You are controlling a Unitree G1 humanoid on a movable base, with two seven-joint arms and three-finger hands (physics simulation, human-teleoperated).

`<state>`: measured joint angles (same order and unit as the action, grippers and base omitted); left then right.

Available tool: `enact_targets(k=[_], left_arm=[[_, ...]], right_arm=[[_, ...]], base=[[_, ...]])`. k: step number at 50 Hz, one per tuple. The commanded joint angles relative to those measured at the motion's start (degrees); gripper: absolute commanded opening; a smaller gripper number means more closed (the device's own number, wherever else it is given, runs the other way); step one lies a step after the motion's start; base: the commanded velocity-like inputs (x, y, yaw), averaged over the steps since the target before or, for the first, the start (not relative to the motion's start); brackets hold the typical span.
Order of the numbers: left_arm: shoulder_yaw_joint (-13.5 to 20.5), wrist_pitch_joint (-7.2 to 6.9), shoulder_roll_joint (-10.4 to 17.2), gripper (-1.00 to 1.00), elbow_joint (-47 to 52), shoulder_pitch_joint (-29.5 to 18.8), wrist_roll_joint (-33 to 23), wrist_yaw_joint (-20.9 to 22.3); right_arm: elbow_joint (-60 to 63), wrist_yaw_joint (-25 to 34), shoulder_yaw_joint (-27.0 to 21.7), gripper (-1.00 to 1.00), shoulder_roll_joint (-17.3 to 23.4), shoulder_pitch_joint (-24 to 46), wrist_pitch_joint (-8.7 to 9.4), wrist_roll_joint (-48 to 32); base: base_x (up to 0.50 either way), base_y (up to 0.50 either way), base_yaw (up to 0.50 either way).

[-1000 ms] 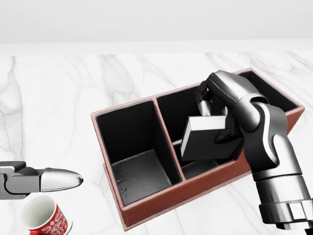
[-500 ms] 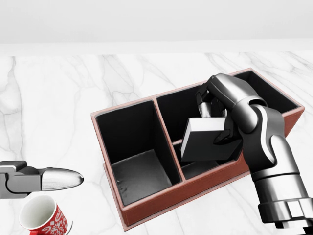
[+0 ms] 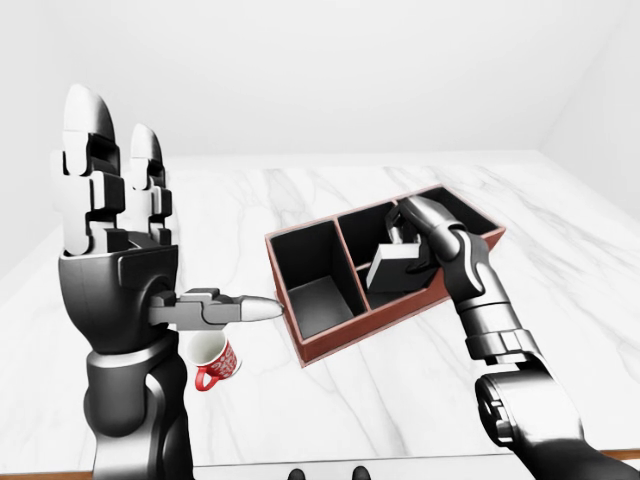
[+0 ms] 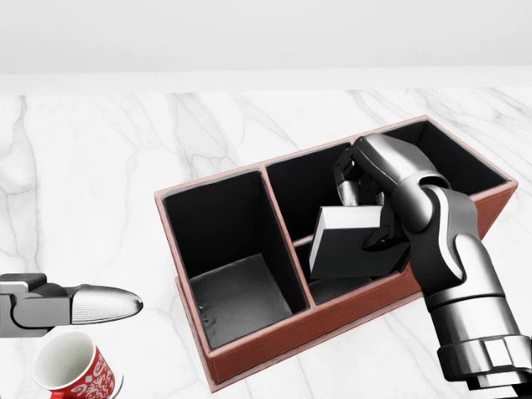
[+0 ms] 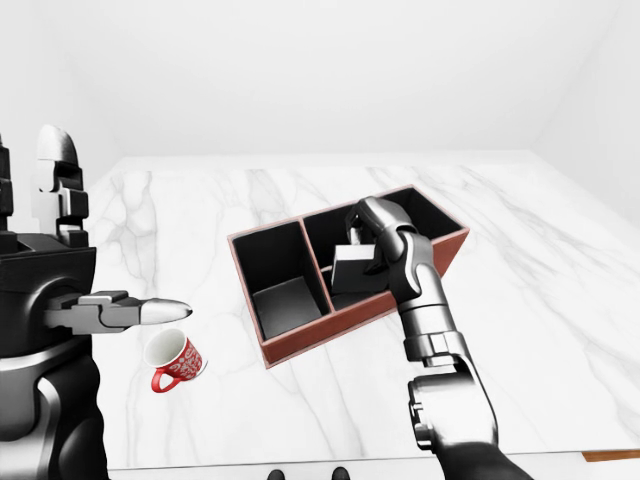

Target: Pick up the book and place it in the back compartment of the caddy.

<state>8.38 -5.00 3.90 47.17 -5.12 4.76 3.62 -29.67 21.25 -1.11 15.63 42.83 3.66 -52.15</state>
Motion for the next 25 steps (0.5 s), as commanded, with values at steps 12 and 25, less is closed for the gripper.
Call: enact_targets(k=[12,25], left_arm=[[0.0,0.0,-0.1,1.0,-0.2,0.1,-0.2,0.1],[0.0,0.0,0.0,1.0,-0.5,-0.1,-0.2,0.1]], right_arm=[[-2.5,-2.7,-0.4,-1.0,0.0,1.0,-2.02,-0.4],[-3.6,-3.6,-0.3,-1.0,0.1,1.3,-2.77,-0.4]], base=[[0.0,0.0,0.0],[0.0,0.0,0.0]])
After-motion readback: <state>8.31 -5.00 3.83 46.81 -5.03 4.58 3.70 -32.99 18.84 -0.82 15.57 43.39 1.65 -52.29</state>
